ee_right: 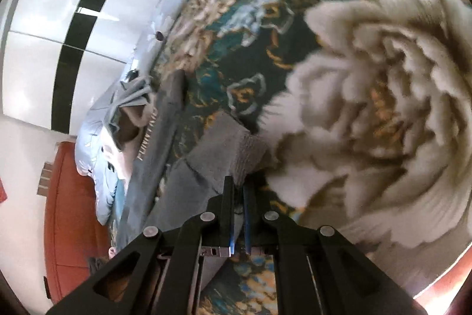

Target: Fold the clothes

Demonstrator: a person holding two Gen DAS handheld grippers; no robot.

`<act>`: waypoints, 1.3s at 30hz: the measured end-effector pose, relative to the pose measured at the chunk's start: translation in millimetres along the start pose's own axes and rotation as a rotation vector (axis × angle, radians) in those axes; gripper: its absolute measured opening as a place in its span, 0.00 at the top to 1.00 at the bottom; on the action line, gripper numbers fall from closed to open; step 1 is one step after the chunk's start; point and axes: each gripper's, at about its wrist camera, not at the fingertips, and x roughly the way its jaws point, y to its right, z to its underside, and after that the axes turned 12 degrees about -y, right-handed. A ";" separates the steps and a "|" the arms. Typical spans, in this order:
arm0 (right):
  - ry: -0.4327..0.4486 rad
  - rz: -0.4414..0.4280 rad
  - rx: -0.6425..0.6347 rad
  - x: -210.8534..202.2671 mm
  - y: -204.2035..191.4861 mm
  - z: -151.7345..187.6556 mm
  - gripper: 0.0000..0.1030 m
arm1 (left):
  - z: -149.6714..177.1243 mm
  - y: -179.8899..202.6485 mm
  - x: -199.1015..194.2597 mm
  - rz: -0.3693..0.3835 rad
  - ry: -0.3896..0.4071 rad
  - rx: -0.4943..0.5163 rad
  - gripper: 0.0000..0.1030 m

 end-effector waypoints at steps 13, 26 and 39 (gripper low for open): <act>-0.041 0.043 0.051 14.7 17.0 -1.1 0.95 | 4.0 -16.5 14.5 -0.075 -0.038 0.006 0.93; -0.067 0.024 0.034 2.3 22.4 15.1 0.73 | -19.0 -24.3 22.9 -0.132 -0.024 -0.027 0.58; -0.126 -0.016 -0.006 42.8 -1.4 19.3 0.96 | -29.3 -21.6 39.1 -0.078 -0.066 -0.095 0.90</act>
